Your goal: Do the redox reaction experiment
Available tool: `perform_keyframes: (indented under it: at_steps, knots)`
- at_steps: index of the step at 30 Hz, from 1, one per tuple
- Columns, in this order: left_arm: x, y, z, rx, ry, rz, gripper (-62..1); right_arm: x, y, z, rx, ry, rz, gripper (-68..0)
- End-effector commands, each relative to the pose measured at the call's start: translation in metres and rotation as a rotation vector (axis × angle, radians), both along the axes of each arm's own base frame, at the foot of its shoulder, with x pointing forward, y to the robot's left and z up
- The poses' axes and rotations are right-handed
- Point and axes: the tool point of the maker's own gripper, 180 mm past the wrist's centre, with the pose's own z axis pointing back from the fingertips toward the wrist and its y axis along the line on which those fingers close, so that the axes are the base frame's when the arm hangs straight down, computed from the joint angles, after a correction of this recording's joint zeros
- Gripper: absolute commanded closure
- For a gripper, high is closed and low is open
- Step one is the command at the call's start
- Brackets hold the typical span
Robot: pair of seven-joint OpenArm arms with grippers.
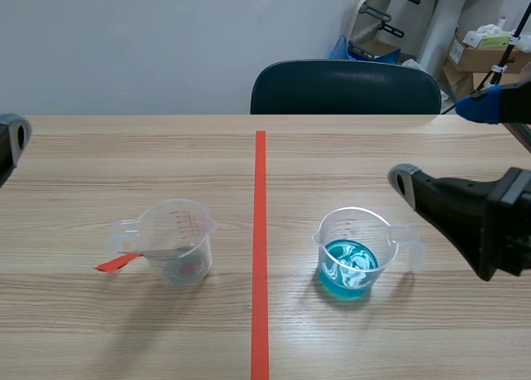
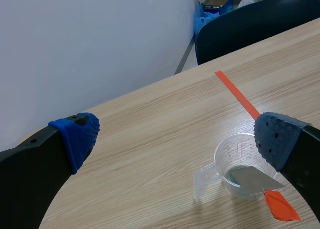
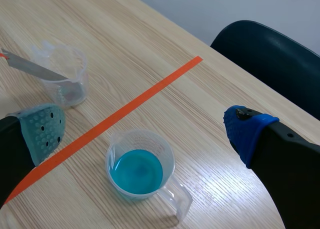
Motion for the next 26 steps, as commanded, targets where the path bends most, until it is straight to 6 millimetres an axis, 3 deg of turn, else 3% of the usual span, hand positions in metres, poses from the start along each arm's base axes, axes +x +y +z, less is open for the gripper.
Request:
perform_keyframes:
  at_steps: [1,9,26]
  knots:
    - [0.0,-0.003,0.006,-0.011,-0.019,-0.004,-62.3,-0.001,0.007,0.019,0.028,-0.047,0.02,-67.9]
    - [0.0,-0.003,0.007,-0.012,-0.026,-0.006,-62.3,-0.016,0.009,0.022,0.018,-0.03,0.027,-67.9]
    - [0.0,-0.003,0.007,-0.012,-0.025,-0.006,-62.3,-0.016,0.009,0.02,0.011,-0.023,0.027,-67.9]
